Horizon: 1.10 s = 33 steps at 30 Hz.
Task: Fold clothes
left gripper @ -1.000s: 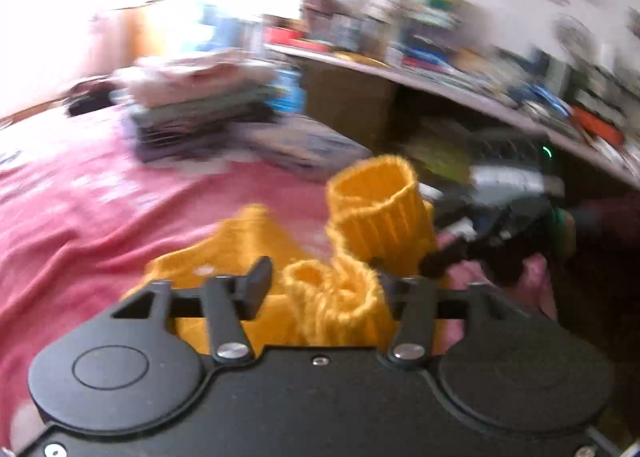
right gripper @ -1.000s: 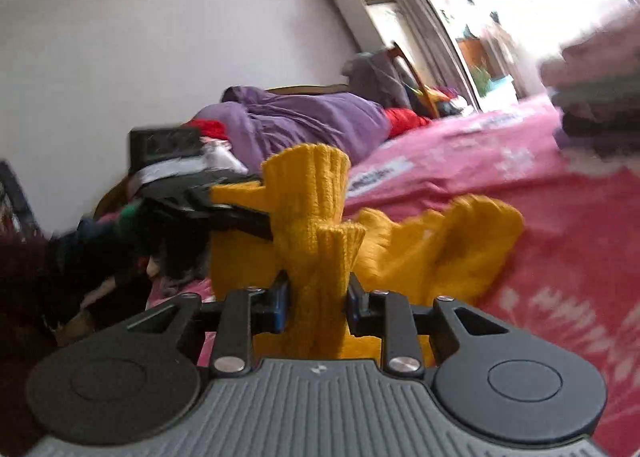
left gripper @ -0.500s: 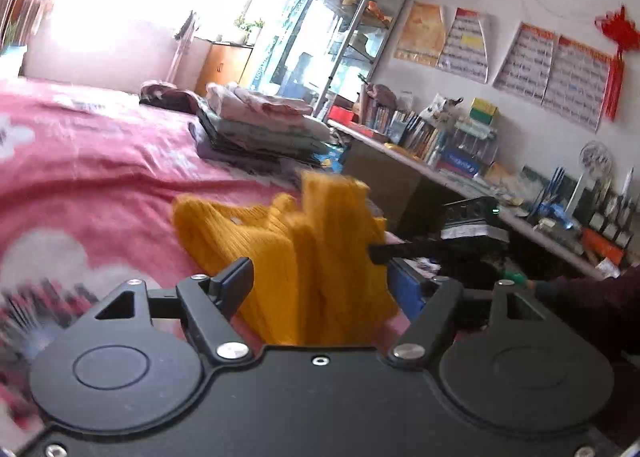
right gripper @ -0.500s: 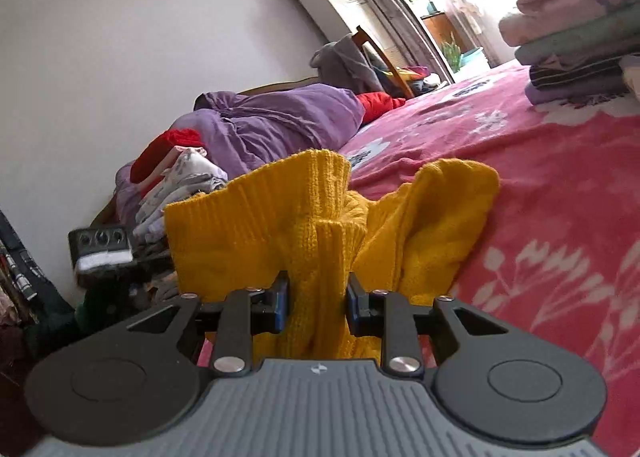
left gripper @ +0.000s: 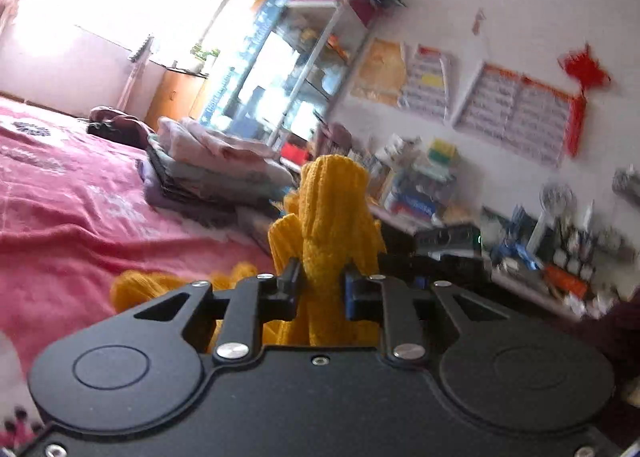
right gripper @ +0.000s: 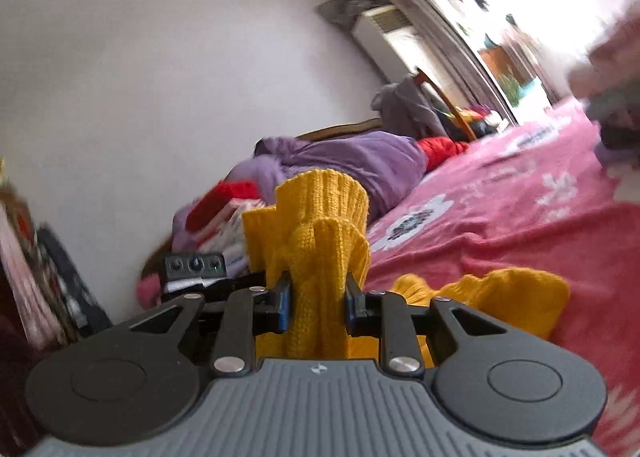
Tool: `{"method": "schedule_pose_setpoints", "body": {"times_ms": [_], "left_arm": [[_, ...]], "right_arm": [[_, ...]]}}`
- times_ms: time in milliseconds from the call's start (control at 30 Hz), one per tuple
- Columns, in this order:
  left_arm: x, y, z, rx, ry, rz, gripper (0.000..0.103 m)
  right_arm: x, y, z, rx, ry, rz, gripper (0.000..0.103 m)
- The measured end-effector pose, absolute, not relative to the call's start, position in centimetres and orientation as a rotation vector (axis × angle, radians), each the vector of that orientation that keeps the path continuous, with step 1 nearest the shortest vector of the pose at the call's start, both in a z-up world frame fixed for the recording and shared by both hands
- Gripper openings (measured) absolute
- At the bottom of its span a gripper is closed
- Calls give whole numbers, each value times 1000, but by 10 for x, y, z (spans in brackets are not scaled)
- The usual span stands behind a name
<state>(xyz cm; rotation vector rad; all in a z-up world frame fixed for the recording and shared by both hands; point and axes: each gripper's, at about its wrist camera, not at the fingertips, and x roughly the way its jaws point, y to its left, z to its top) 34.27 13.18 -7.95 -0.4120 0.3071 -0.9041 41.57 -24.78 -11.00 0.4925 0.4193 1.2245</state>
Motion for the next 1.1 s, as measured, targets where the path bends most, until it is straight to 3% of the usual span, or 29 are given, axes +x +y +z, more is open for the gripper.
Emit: {"method": "schedule_pose_setpoints", "body": {"times_ms": [200, 500, 633, 800, 833, 933, 1100], "left_arm": [[395, 133, -102, -548, 404, -825, 17], [434, 144, -134, -668, 529, -715, 17], [439, 141, -143, -605, 625, -635, 18], [431, 139, -132, -567, 607, -605, 22], [427, 138, -125, -540, 594, -597, 26], [405, 142, -95, -437, 499, -543, 51], [369, 125, -77, -362, 326, -674, 53]], "right_arm": [[462, -258, -141, 617, 569, 1101, 25], [487, -254, -170, 642, 639, 991, 26], [489, -245, -180, 561, 670, 942, 33], [484, -244, -178, 546, 663, 926, 34], [484, -244, -177, 545, 660, 923, 34], [484, -244, -174, 542, 653, 913, 35], [483, -243, -170, 538, 642, 896, 36]]}}
